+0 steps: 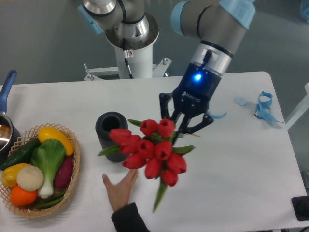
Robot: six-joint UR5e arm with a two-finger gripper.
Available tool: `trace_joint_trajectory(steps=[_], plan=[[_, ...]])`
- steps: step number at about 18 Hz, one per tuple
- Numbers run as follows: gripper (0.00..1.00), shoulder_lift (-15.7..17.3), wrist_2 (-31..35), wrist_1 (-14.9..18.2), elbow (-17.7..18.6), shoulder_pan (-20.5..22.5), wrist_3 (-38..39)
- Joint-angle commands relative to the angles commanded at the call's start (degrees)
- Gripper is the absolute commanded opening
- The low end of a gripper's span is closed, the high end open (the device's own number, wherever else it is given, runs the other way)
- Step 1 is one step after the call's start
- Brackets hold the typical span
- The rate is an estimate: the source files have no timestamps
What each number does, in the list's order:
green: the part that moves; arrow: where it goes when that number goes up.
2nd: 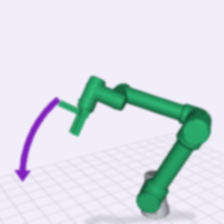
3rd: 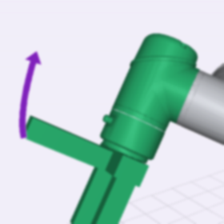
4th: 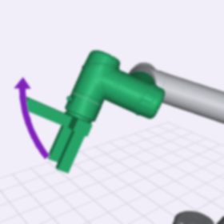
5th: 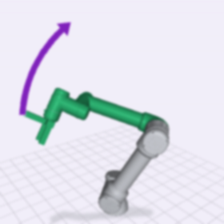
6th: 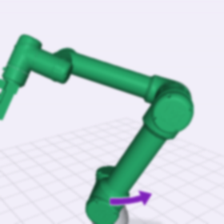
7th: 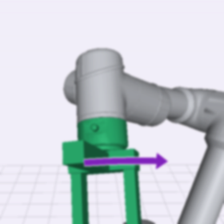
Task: Insert the flowers into the vase
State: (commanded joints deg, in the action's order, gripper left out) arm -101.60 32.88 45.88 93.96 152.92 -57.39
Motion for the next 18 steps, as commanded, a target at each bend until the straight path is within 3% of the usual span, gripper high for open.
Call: trace_joint_trajectory(steps=[8,18], plan=[[0.19,0.2,-2.5,-0.2,1.1,2.7,-0.5],[0.19,-1.3,-9.0,-0.4,0.8,1.7,-0.5]])
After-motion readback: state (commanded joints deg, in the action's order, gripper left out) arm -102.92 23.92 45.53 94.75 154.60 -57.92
